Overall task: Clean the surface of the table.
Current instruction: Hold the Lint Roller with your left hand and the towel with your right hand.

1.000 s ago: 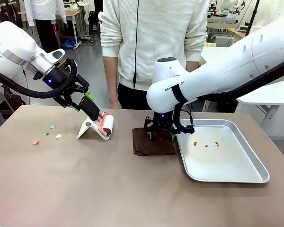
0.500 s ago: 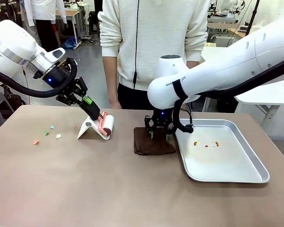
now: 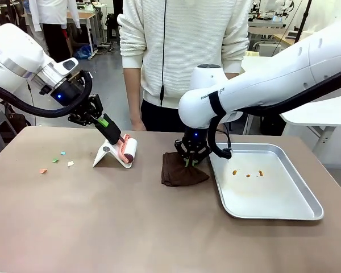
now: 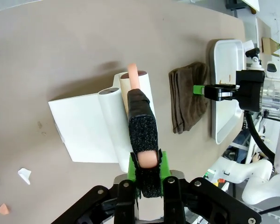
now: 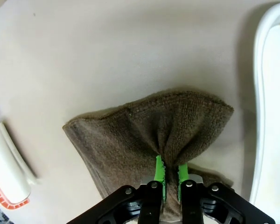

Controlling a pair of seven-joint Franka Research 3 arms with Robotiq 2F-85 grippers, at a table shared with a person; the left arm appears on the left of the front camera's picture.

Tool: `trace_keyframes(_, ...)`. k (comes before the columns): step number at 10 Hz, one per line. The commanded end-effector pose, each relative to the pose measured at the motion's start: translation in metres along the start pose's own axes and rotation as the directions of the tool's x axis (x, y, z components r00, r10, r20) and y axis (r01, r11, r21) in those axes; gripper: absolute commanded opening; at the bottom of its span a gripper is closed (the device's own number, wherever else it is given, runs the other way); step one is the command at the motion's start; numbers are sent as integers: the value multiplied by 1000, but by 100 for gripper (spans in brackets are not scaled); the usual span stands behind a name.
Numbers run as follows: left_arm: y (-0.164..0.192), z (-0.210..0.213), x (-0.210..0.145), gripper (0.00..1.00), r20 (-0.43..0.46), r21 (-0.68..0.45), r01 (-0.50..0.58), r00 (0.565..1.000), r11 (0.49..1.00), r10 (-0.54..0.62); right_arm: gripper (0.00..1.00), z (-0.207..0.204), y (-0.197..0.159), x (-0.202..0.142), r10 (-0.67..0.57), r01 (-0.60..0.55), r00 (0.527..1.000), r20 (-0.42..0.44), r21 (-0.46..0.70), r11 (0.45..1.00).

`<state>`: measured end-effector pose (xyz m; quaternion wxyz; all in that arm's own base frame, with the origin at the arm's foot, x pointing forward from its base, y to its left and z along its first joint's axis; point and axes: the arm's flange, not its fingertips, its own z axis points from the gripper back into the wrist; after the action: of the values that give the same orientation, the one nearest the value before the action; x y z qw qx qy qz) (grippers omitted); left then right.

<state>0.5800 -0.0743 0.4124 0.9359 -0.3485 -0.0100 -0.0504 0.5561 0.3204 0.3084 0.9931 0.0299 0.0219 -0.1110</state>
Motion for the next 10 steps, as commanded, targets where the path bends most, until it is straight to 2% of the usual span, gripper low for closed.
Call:
trace_keyframes(1, -6, 0, 1, 0, 10, 5, 16, 1000, 1000, -16, 0, -10, -12, -5, 15, -15, 1000, -19, 36, 999)
trace_keyframes(3, -8, 0, 0, 0, 12, -4, 21, 1000, 1000, -21, 0, -10, -12, -4, 14, -13, 1000, -22, 48, 999)
trace_keyframes(5, -12, 5, -4, 0, 53, -48, 60, 997, 997, -57, 0, -4, -20, -4, 15, -11, 999, -28, 125, 992)
trace_keyframes(7, -16, 11, -11, 0, 63, -143, 111, 993, 983, -103, 0, 14, -42, -4, 10, 4, 999, -45, 306, 952)
trace_keyframes(8, -18, 13, -13, 0, 73, -167, 117, 992, 979, -106, 0, 25, -59, -4, 9, 14, 999, -53, 406, 914)
trace_keyframes(10, -21, 17, -16, 0, 69, -228, 140, 989, 964, -128, 0, 39, -81, -5, 42, -5, 997, -58, 530, 848)
